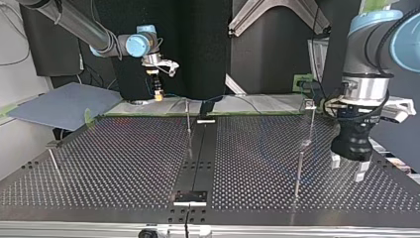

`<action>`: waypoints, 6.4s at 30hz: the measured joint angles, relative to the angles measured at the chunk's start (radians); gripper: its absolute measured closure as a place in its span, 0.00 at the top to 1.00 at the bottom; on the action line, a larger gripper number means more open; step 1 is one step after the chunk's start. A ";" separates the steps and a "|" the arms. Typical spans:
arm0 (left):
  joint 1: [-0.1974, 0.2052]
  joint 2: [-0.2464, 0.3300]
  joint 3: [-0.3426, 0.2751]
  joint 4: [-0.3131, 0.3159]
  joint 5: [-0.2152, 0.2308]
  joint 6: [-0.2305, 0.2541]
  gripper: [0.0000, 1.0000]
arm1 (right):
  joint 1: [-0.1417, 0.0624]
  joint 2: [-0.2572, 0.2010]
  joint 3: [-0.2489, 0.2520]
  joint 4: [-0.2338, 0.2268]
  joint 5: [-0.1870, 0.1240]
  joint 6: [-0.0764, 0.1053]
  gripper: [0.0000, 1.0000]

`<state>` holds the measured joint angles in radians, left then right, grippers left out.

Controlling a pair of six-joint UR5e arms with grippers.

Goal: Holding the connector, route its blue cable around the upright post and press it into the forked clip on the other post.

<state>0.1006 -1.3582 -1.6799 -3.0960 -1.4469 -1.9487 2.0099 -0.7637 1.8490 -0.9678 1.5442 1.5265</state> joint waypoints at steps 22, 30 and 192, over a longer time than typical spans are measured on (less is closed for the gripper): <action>-0.139 -0.085 0.198 -0.198 -0.061 0.198 1.00 | 0.000 0.000 0.000 0.001 -0.010 0.002 0.01; -0.201 -0.150 0.239 -0.264 -0.127 0.250 1.00 | 0.000 0.000 0.000 0.002 -0.010 0.002 0.01; -0.374 -0.280 0.030 -0.086 -0.310 0.784 1.00 | 0.006 0.000 0.000 0.007 -0.018 0.009 0.01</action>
<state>-0.2734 -1.6378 -1.6503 -3.1824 -1.7565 -1.1650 2.0158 -0.7635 1.8490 -0.9605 1.5265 1.5358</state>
